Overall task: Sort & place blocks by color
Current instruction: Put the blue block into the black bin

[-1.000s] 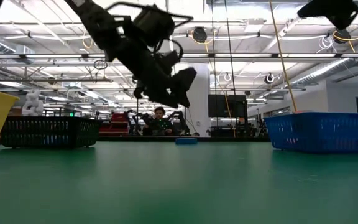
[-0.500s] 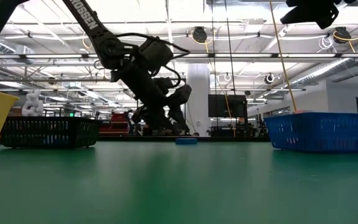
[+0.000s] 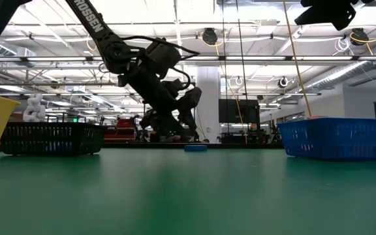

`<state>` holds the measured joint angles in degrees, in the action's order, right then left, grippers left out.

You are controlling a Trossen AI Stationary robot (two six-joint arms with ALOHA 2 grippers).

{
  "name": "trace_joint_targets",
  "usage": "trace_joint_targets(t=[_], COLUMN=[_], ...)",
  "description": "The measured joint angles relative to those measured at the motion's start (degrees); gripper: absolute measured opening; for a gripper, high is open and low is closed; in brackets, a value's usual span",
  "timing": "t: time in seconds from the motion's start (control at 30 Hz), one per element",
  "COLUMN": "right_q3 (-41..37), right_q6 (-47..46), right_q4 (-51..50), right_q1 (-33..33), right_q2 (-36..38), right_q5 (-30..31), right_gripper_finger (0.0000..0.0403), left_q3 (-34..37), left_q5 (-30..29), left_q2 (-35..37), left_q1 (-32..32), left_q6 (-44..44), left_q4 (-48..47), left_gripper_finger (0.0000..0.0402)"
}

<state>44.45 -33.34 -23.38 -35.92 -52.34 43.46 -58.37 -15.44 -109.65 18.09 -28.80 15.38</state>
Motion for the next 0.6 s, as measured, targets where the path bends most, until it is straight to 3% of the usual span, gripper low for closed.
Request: trace_joint_targets(t=[0.6], right_q3=[0.00], right_q6=[-0.02], right_q4=[0.00], right_q1=[0.00], right_q2=[0.00], right_q5=[-0.02], right_gripper_finger=[0.0203], left_q3=[0.00], left_q5=[0.02], left_q2=[0.00], left_q1=[-1.40], left_q6=[-2.97], left_q4=[-0.45], left_gripper_finger=[0.0189])
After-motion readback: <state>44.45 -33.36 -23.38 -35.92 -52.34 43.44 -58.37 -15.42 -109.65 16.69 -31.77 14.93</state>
